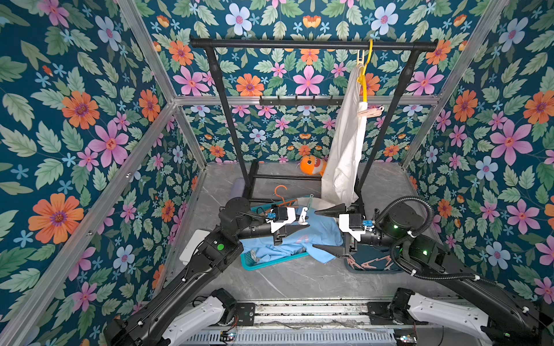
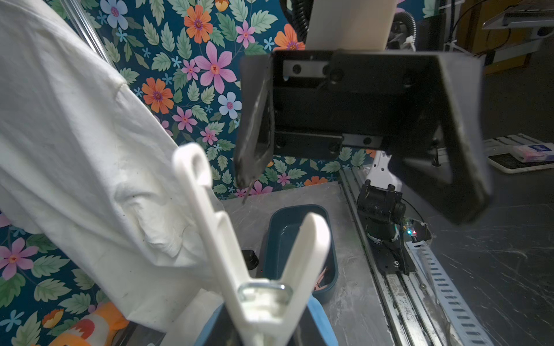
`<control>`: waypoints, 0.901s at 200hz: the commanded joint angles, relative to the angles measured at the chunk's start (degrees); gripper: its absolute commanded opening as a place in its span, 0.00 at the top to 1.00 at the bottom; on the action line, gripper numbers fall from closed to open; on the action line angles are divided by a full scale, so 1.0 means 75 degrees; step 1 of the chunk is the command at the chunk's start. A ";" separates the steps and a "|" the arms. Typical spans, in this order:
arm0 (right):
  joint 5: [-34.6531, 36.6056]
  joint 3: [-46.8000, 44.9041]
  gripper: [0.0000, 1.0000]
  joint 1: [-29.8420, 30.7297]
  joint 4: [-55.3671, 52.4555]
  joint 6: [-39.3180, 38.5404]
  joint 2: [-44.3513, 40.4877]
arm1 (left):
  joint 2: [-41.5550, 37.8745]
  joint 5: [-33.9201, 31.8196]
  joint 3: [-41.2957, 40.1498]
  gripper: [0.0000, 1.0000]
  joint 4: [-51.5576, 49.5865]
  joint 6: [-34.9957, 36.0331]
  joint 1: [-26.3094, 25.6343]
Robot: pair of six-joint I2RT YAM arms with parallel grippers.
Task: Use clothespins to secure the t-shirt on both sides of the hanger
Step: Pick up the clothespin from the storage box, then open the clothespin.
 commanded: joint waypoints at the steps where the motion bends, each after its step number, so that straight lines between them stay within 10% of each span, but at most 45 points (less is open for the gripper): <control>1: -0.0226 0.0157 0.16 0.0006 0.0518 -0.0200 0.0217 | 0.0015 0.0411 0.0073 1.00 0.0053 0.0113 -0.0025; 46: -0.0284 0.0196 0.17 0.0006 0.1095 0.0081 0.0504 | 0.0050 0.0503 0.0067 1.00 0.0047 0.0152 -0.0056; 180: -0.0824 0.0311 0.64 0.0006 0.1457 0.0294 0.0933 | 0.0196 0.0661 0.0197 1.00 0.0094 0.0108 -0.0150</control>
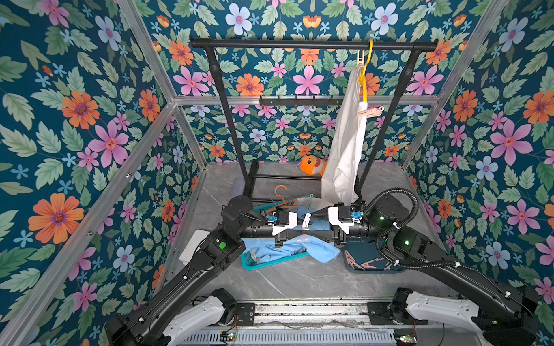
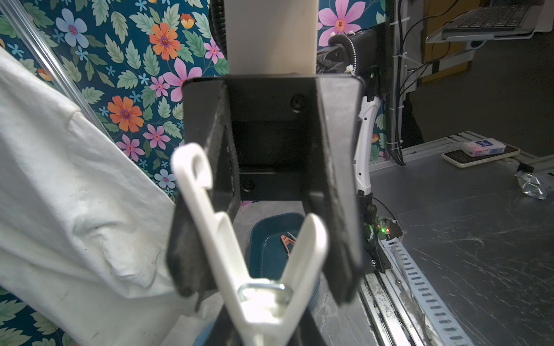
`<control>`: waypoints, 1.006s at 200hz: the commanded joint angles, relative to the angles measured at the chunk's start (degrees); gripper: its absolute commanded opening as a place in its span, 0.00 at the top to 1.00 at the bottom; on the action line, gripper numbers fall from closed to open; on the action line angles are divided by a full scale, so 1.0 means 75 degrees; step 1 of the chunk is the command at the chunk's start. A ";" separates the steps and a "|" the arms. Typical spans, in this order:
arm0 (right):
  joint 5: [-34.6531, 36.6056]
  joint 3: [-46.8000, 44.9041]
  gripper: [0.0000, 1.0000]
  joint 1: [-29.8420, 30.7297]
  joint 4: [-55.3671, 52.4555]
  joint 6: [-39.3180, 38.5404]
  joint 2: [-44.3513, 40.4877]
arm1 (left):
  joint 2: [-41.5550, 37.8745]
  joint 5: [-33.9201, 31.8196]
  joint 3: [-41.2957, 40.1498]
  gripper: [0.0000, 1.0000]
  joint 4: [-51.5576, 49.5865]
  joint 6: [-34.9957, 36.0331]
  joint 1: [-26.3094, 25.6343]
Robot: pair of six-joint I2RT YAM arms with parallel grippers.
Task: Use clothespins to secure the t-shirt on both sides of the hanger
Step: Open the clothespin.
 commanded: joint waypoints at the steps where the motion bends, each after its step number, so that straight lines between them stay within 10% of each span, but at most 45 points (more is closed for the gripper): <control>1: -0.0206 0.0036 0.64 0.0009 0.0294 -0.0021 0.0032 | 0.0027 0.0056 0.0069 1.00 0.0085 -0.0059 -0.0007; 86: -0.0124 -0.0043 0.52 0.0009 0.0216 -0.0127 -0.0038 | 0.0101 0.0116 0.0063 1.00 0.0308 -0.0216 -0.0045; 157: -0.0160 -0.0002 0.78 0.0008 0.0213 -0.0126 0.0028 | -0.0025 -0.0341 0.0042 1.00 0.0177 -0.0189 -0.0088; 201: -0.0065 -0.0066 0.85 0.0008 0.0362 -0.0092 0.0020 | -0.0193 -0.0843 0.0006 0.28 0.0075 -0.0182 -0.0082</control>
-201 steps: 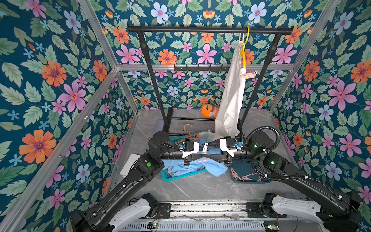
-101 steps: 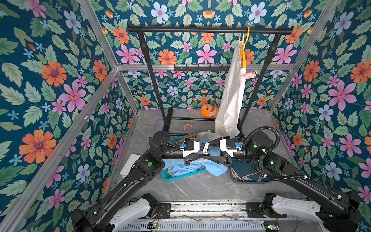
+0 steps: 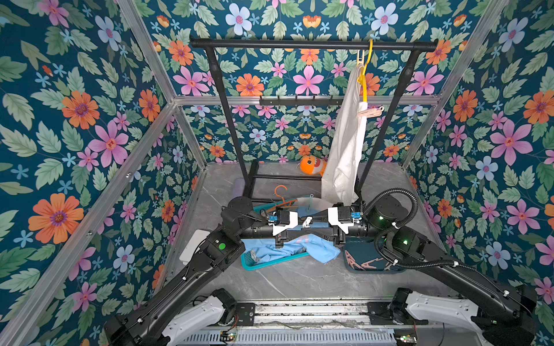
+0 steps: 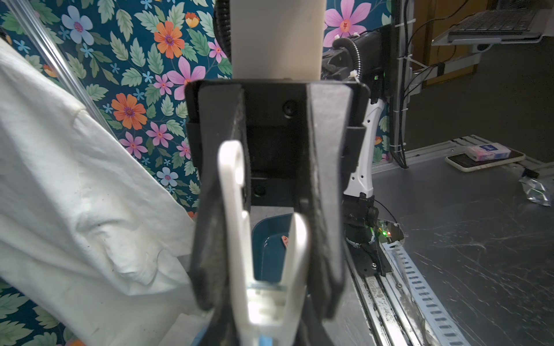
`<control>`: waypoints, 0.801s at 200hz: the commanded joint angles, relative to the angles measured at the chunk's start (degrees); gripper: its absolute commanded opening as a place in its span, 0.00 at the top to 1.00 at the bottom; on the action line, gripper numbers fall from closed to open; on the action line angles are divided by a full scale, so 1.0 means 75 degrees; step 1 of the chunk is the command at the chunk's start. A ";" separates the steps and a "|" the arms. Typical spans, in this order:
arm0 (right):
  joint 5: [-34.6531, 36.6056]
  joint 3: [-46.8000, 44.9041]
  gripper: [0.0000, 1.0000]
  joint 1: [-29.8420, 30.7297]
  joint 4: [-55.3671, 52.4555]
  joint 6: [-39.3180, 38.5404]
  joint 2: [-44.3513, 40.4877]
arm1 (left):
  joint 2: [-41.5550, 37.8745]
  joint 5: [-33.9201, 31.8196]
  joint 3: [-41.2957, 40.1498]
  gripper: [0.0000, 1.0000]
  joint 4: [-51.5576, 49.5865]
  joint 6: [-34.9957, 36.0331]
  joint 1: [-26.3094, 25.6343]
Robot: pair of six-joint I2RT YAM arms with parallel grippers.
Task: Use clothespins to secure the t-shirt on both sides of the hanger
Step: Open the clothespin.
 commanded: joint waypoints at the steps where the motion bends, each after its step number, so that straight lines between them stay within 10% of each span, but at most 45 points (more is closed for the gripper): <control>1: 0.0025 -0.0031 0.84 0.0006 0.0234 -0.0054 -0.0023 | -0.0059 -0.0388 -0.0010 0.27 0.0086 -0.0011 0.0002; 18: 0.0248 -0.0110 0.87 0.0006 0.0294 -0.0054 -0.0081 | -0.0150 -0.0634 -0.0078 0.01 0.0014 -0.0037 0.0006; 87: 0.1296 -0.0700 1.00 0.0006 0.0651 -0.0068 -0.0602 | -0.0792 -0.1270 -0.0289 0.01 -0.0618 -0.0122 0.0001; 160: 0.2396 -0.1862 1.00 0.0006 0.0592 -0.0043 -0.2300 | -0.0629 -0.4306 -0.0169 0.01 -0.1556 -0.0762 0.0138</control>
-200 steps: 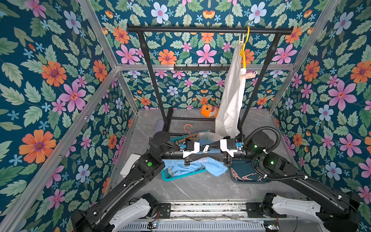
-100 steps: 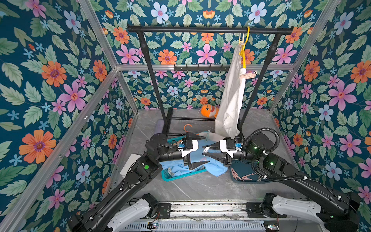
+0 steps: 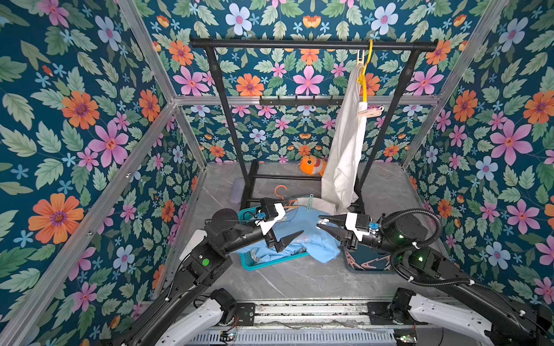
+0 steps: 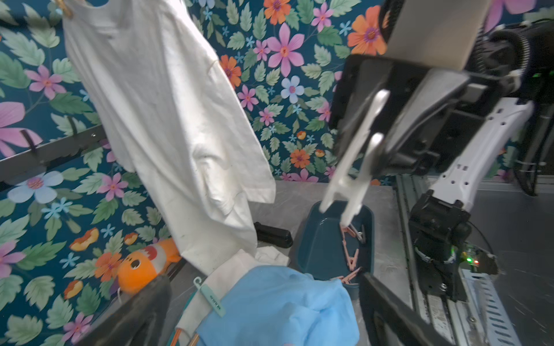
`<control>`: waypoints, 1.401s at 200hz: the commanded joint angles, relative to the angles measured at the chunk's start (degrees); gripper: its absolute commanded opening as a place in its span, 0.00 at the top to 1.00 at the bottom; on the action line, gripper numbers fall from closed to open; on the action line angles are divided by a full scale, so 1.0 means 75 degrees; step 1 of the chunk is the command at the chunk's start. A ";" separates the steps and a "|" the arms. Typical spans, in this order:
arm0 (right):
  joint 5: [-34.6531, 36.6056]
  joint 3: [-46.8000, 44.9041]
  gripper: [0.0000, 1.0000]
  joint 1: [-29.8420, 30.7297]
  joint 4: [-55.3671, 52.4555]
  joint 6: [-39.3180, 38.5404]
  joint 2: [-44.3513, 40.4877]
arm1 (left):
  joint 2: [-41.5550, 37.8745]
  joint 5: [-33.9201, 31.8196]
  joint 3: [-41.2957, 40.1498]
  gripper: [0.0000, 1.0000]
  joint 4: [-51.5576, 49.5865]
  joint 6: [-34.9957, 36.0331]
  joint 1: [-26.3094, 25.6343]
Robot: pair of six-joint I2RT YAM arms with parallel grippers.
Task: Use clothespins to secure the t-shirt on both sides of the hanger
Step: Open the clothespin, then pick up the hanger from the basket.
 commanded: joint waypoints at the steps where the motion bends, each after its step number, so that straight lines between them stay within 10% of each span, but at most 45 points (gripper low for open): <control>1: 0.0383 -0.0228 1.00 0.0006 0.0121 0.0013 -0.0430 | 0.0422 -0.1211 0.0202 0.01 -0.0600 -0.0106 0.0136; 46: 0.0411 -0.0694 1.00 0.0004 -0.0043 0.0048 -0.1062 | 0.1480 0.0561 0.0580 0.06 -0.1867 -0.0806 0.3229; 118: -0.1093 -0.0673 1.00 0.0000 0.0727 0.0527 -0.0280 | 0.2148 -0.1383 0.0761 0.07 -0.4656 0.0618 0.5112; 280: -0.2010 -0.0522 1.00 0.0006 0.0887 0.0959 0.0782 | 0.3155 -0.0935 0.0458 0.56 -0.4659 0.2428 0.5392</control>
